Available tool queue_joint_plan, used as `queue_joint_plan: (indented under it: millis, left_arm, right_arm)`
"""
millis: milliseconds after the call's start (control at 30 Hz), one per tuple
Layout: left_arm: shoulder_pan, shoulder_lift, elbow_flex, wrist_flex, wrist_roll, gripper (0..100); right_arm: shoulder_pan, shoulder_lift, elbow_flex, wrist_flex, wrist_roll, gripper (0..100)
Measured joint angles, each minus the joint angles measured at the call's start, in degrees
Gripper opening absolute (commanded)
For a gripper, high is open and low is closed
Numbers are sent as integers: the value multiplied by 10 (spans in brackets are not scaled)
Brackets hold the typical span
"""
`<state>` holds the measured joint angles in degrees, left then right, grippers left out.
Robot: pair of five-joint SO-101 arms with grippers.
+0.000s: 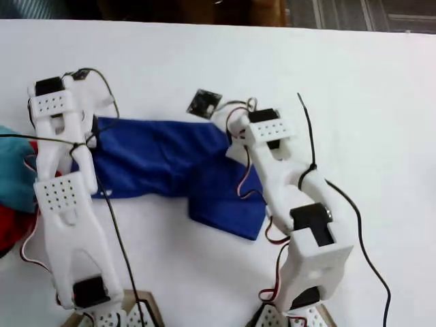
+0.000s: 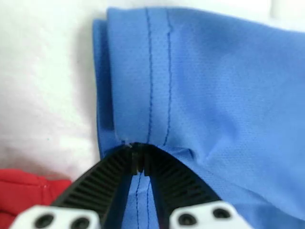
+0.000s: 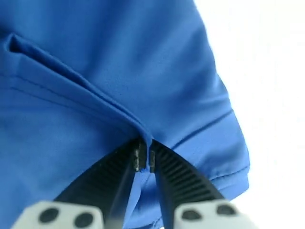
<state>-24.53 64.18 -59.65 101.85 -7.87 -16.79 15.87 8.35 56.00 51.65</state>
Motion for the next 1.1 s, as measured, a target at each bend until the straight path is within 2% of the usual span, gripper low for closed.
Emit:
queue_joint_plan:
  millis: [67,233,500,667,800,933,1100]
  left_arm:
    - [0,0,0,0,0,25]
    - [0,0,0,0,0,25]
    - [0,0,0,0,0,25]
    - [0,0,0,0,0,25]
    - [0,0,0,0,0,25]
    - [0,0,0,0,0,25]
    - [0,0,0,0,0,25]
  right_arm:
    - [0,0,0,-1,0,43]
    - [-1,0,0,16,1,168]
    - [-1,0,-12,40,0,173]
    - [0,-3,-71,149,1,173]
    - [-5,-59,-76,244,1,173]
    - [-46,-145,5,293,27,173]
    - [-96,-214,174,254,39,173]
